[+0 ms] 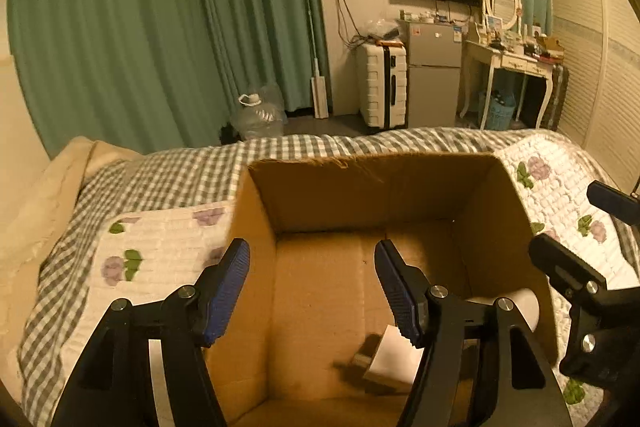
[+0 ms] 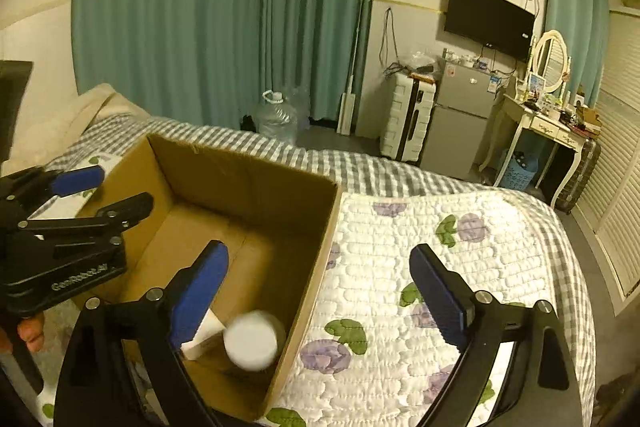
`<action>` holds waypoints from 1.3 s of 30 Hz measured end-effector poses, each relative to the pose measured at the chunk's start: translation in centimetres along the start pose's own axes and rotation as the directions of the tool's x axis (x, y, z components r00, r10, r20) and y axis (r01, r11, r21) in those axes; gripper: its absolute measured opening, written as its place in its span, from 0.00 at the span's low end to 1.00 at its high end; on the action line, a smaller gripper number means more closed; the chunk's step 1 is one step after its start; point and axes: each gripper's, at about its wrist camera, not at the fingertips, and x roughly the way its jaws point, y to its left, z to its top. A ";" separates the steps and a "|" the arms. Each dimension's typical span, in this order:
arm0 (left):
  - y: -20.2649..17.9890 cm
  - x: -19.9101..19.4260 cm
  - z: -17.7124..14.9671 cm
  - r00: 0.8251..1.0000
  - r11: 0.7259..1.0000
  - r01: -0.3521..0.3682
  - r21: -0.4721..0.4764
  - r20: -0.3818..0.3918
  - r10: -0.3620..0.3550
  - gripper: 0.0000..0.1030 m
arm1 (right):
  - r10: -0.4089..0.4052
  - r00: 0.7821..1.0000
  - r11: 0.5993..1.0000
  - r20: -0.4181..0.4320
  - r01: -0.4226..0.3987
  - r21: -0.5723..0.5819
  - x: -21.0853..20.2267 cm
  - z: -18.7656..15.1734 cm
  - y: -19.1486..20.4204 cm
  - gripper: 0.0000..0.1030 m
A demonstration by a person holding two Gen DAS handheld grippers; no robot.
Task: Organize rigid objects
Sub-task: 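Move both tools back from the box to the remaining pile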
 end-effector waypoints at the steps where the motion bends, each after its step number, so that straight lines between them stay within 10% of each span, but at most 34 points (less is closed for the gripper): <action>1: 0.2 -0.8 0.0 1.000 1.000 0.000 -0.005 0.008 0.000 0.66 | 0.001 1.000 1.000 0.008 -0.001 0.001 -0.5 0.1 -0.2 0.92; 16: 2.8 -12.5 -5.5 0.998 1.000 0.003 -0.021 0.055 -0.002 0.68 | 0.027 1.000 0.999 -0.003 -0.027 -0.028 -10.7 -4.3 1.2 0.93; 27: 1.5 -9.5 -15.6 0.994 0.998 0.037 0.050 -0.108 -0.031 0.68 | 0.054 0.965 0.998 -0.258 -0.061 -0.019 -6.4 -13.9 4.0 0.93; 39: 0.5 -7.4 -17.6 0.974 0.985 0.132 0.110 -0.199 -0.108 0.68 | 0.058 0.892 0.994 -0.449 -0.093 -0.055 -1.0 -17.0 6.1 0.82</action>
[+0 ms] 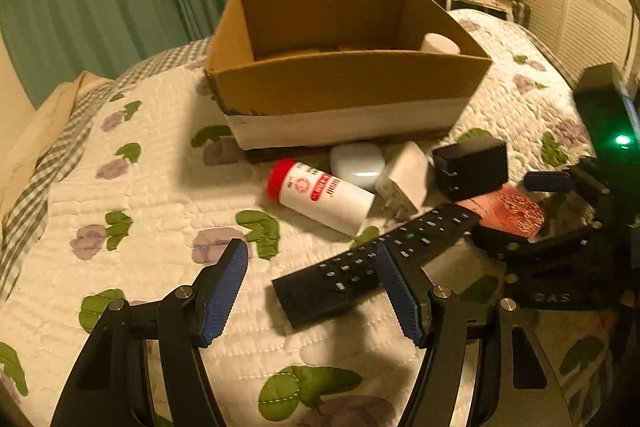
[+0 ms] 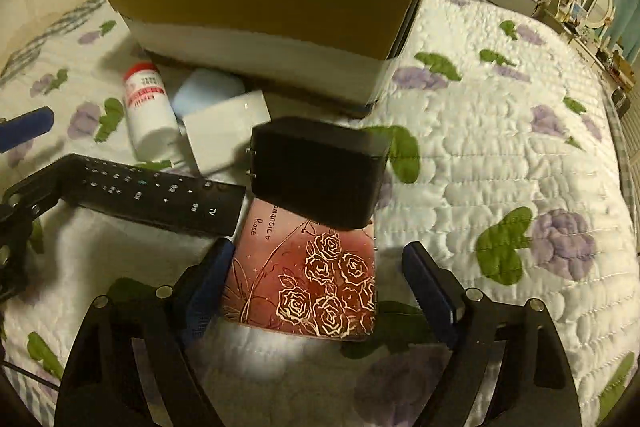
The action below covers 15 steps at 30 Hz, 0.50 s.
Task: Organize rigid objects
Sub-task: 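Move both tools back from the box to the remaining pile, then grasp the pink rose-printed card with the right tool while the left grasps the black remote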
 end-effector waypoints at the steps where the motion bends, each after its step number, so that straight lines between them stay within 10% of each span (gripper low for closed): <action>1: -0.2 0.0 0.0 1.000 1.000 0.009 0.006 -0.002 -0.009 0.68 | 0.018 1.000 1.000 -0.004 -0.018 -0.001 0.1 0.0 0.0 0.76; 15: -4.8 2.4 0.1 0.996 0.979 0.053 0.194 -0.087 -0.037 0.68 | 0.112 0.984 0.993 0.140 -0.117 0.030 -5.5 -1.5 -1.4 0.66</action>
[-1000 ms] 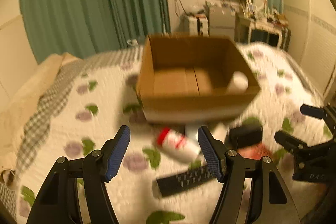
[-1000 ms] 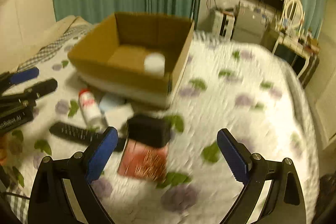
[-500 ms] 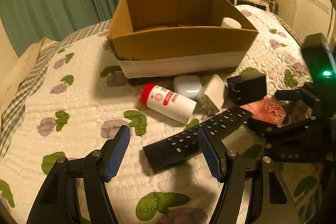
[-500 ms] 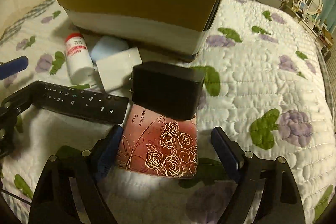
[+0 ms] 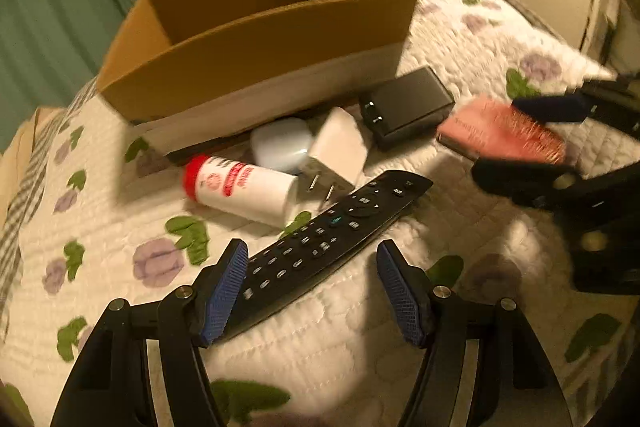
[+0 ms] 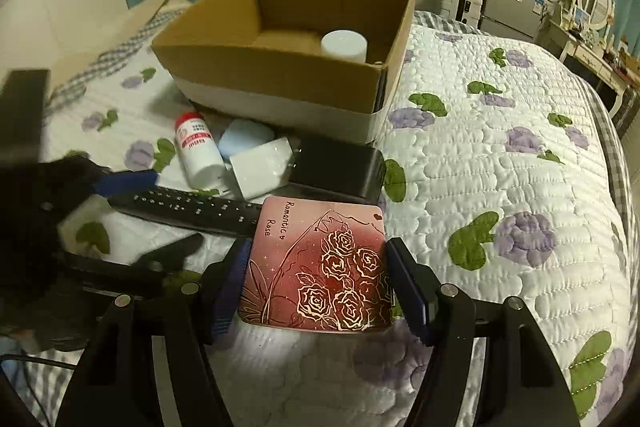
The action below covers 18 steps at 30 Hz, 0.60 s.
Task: Organize rigid objects
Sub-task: 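Grasp the pink rose-printed card with the right tool while the left grasps the black remote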
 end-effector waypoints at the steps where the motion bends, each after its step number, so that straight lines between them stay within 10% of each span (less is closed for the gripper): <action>1: -0.2 0.4 0.2 1.000 1.000 -0.015 0.020 -0.001 0.015 0.68 | 0.005 1.000 1.000 -0.003 -0.005 0.007 0.1 0.3 -0.2 0.66; 10: 0.0 2.4 0.6 1.000 0.999 -0.008 0.050 -0.007 0.009 0.61 | 0.031 0.999 0.999 -0.015 -0.030 0.027 0.8 0.4 -0.7 0.66; 18: 0.1 -1.5 0.5 0.999 0.999 0.041 0.017 0.030 -0.041 0.19 | 0.028 0.999 0.999 0.037 -0.029 0.018 -1.2 0.9 -0.2 0.65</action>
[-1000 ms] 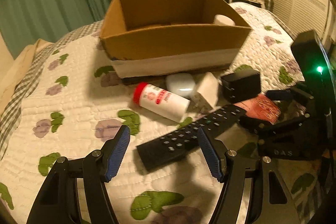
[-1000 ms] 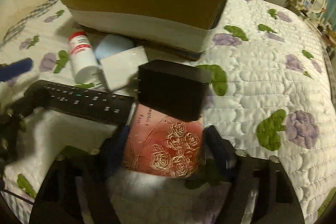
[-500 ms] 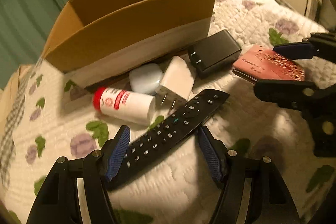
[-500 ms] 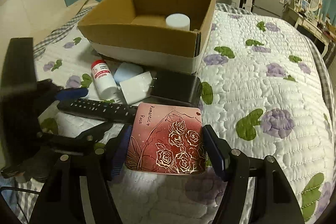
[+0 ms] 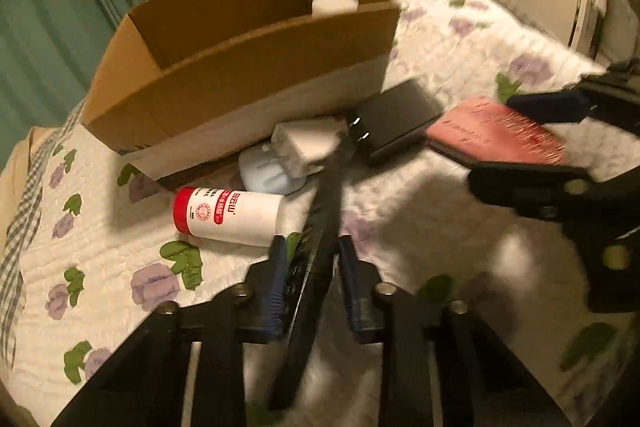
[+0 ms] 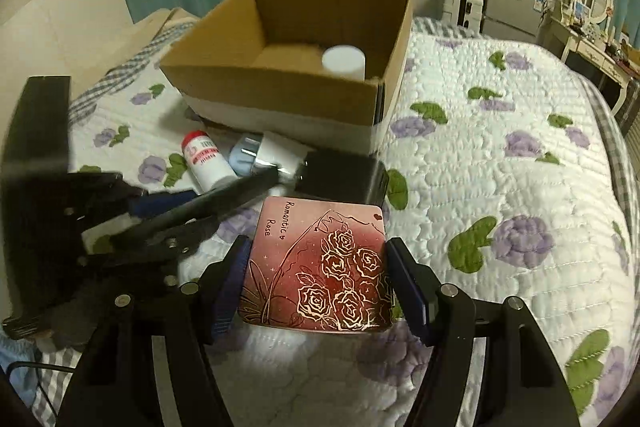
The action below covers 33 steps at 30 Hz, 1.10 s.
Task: Organize rigid objects
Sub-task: 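Grasp the pink rose-printed card with the right tool while the left grasps the black remote, then carry the remote and card over the box and release both inside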
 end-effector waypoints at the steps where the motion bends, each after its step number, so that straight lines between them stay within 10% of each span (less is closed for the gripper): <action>1: 0.0 -0.9 0.1 1.000 1.000 0.017 -0.011 0.015 -0.017 0.19 | -0.004 1.000 1.000 0.012 0.004 -0.004 -0.5 0.2 0.1 0.65; 19: 5.1 -9.3 6.9 0.972 0.986 0.032 -0.162 0.233 0.007 0.18 | -0.049 0.967 0.996 0.249 0.065 -0.059 -7.5 8.6 1.3 0.65; 33: 11.2 -4.6 15.0 0.956 0.972 -0.025 -0.233 0.279 0.092 0.18 | -0.054 0.943 0.996 0.328 0.075 -0.050 -2.3 19.4 1.0 0.65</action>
